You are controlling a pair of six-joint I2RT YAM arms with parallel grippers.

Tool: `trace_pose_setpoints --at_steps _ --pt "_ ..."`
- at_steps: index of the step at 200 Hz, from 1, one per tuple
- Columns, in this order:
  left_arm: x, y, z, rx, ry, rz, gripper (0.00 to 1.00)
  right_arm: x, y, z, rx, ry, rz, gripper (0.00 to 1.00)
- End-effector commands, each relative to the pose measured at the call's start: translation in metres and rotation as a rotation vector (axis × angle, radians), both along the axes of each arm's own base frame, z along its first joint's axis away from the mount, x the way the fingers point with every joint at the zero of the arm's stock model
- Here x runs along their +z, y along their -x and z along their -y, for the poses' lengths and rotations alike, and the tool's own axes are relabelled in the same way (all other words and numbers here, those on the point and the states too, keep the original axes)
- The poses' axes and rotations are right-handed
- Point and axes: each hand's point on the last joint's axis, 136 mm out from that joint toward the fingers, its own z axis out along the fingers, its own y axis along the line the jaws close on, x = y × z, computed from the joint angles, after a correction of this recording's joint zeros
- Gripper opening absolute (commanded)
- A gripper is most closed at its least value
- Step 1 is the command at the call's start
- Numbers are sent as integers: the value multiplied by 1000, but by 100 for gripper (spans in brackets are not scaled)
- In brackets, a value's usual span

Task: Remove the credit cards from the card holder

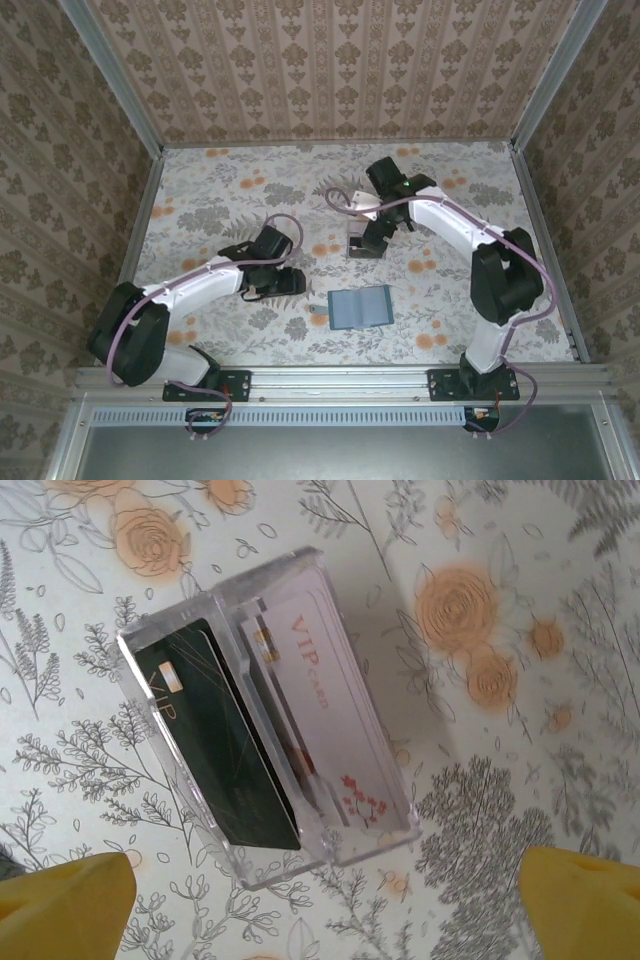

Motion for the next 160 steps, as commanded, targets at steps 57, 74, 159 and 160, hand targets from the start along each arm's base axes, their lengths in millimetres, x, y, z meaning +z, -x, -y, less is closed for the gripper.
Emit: trace_pose_setpoints --at_steps 57,74,159,160 --pt "47 -70 -85 109 -237 314 95 15 -14 89 -571 -210 338 100" --pt "58 -79 -126 187 -349 410 95 7 -16 123 -737 -292 387 100" --pt "71 -106 -242 460 -541 710 100 2 -15 194 -1039 -531 723 100" --pt "71 -106 -242 459 -541 717 99 2 -15 194 -1042 -534 724 100"
